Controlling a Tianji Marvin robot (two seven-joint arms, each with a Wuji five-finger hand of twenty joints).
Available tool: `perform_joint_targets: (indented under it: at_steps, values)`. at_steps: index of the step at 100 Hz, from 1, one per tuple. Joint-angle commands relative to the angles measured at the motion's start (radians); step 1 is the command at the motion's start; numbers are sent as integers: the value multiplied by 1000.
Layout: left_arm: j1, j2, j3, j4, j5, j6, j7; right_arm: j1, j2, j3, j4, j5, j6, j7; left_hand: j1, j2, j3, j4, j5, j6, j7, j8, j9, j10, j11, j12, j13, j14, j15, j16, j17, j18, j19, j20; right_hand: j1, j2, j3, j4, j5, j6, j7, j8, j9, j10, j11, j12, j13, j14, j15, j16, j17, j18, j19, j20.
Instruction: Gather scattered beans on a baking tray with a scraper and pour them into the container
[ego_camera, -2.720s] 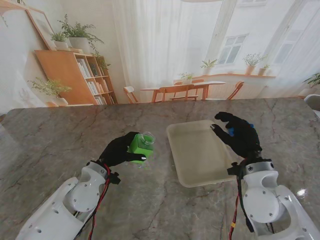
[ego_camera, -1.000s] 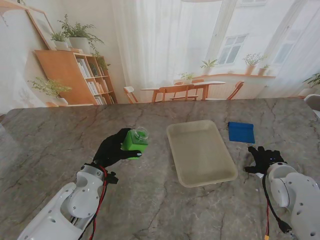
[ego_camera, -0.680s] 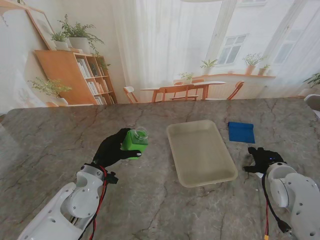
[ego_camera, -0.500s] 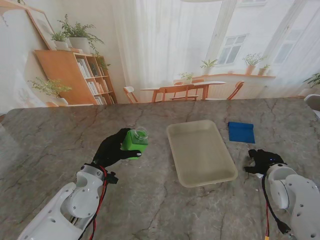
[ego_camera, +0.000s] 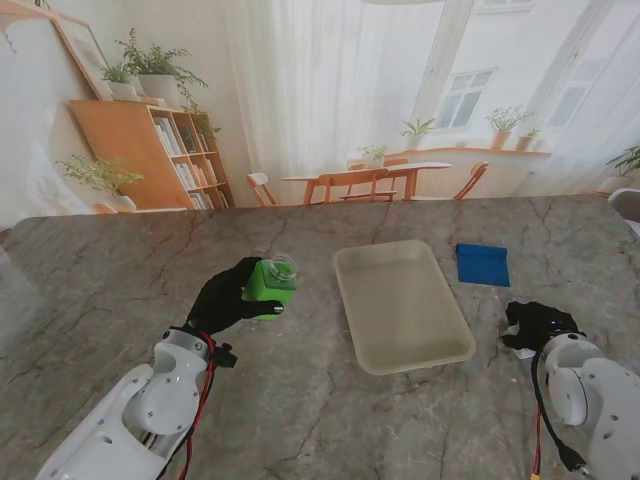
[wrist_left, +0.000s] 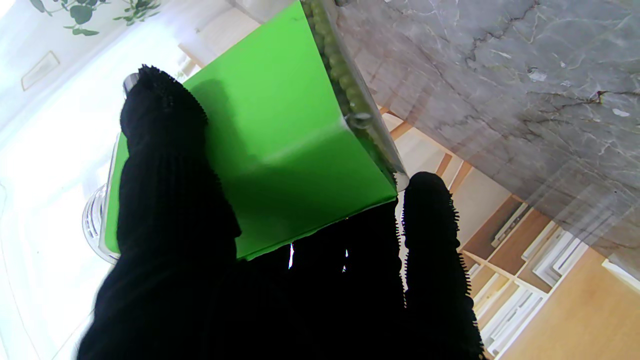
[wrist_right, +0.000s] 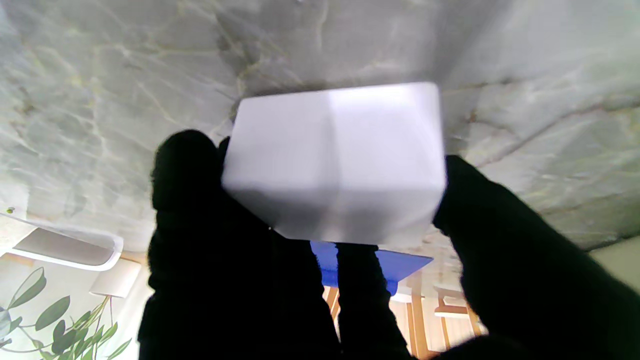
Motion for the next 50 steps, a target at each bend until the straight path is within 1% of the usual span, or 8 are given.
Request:
perform_joint_targets:
  at_steps: [1, 3, 5, 8, 10, 18, 21, 50]
  values:
    - [-1, -4, 3, 3, -4, 2, 0, -33, -13, -13, 50, 9, -6, 18, 276, 135, 179, 93, 86, -144, 136, 30, 121, -174, 161, 85, 13, -25, 27, 18, -10, 12, 0, 34, 311, -177, 148, -15, 9, -26, 119, -84, 142, -139, 112, 29, 99, -193, 54, -16, 79, -202, 55, -22]
    - [-1, -4, 3, 3, -4, 2, 0, -34, -14, -13, 48, 12, -4, 12, 277, 135, 180, 93, 85, -144, 136, 30, 120, -173, 160, 84, 12, -24, 27, 18, -11, 12, 0, 34, 319, -179, 149, -15, 11, -32, 137, -95, 153, -143, 114, 26, 110, -197, 55, -18, 90, -209, 58, -22]
    - [-1, -4, 3, 4, -4, 2, 0, -34, -16, -12, 46, 15, -3, 6, 277, 135, 179, 93, 86, -144, 136, 30, 120, -173, 161, 85, 12, -24, 27, 18, -11, 11, 0, 34, 327, -181, 150, -16, 9, -38, 176, -129, 163, -147, 124, 20, 123, -201, 56, -21, 103, -216, 59, -21]
    - [-1, -4, 3, 4, -4, 2, 0, -36, -18, -10, 41, 19, -1, -3, 276, 134, 179, 93, 86, -144, 136, 30, 120, -172, 160, 85, 13, -24, 28, 19, -11, 11, 0, 34, 333, -181, 151, -16, 12, -42, 195, -142, 174, -151, 128, 14, 134, -204, 57, -22, 114, -222, 61, -20]
    - [-1, -5, 3, 4, -4, 2, 0, -38, -19, -8, 37, 20, 1, -8, 277, 135, 180, 93, 86, -145, 136, 30, 120, -173, 161, 85, 12, -24, 28, 19, -11, 12, 0, 34, 338, -182, 150, -19, 11, -45, 225, -172, 180, -152, 134, 8, 143, -206, 55, -23, 123, -224, 59, -20]
    - [-1, -5, 3, 4, -4, 1, 1, -47, -25, 4, 12, 28, 8, -26, 277, 135, 180, 93, 85, -145, 136, 30, 121, -174, 161, 85, 13, -24, 29, 19, -11, 11, 1, 35, 344, -187, 149, -21, 21, -52, 248, -195, 194, -155, 136, 0, 155, -209, 52, -24, 137, -229, 58, -21]
    - [-1, -5, 3, 4, -3, 0, 2, -51, -28, 9, 1, 33, 12, -33, 276, 136, 180, 93, 86, -145, 136, 31, 120, -175, 160, 84, 13, -27, 29, 19, -10, 11, 1, 35, 345, -188, 152, -23, 17, -53, 279, -232, 197, -151, 138, -7, 159, -207, 46, -19, 139, -227, 52, -21]
    - [0, -5, 3, 6, -2, -10, 6, -92, -57, 68, -155, 92, 56, -84, 277, 136, 179, 93, 85, -146, 136, 31, 120, -174, 161, 85, 13, -25, 30, 18, -11, 12, 0, 35, 363, -208, 153, -24, 50, -70, 301, -265, 221, -146, 133, -22, 168, -192, 43, -18, 142, -213, 54, -18]
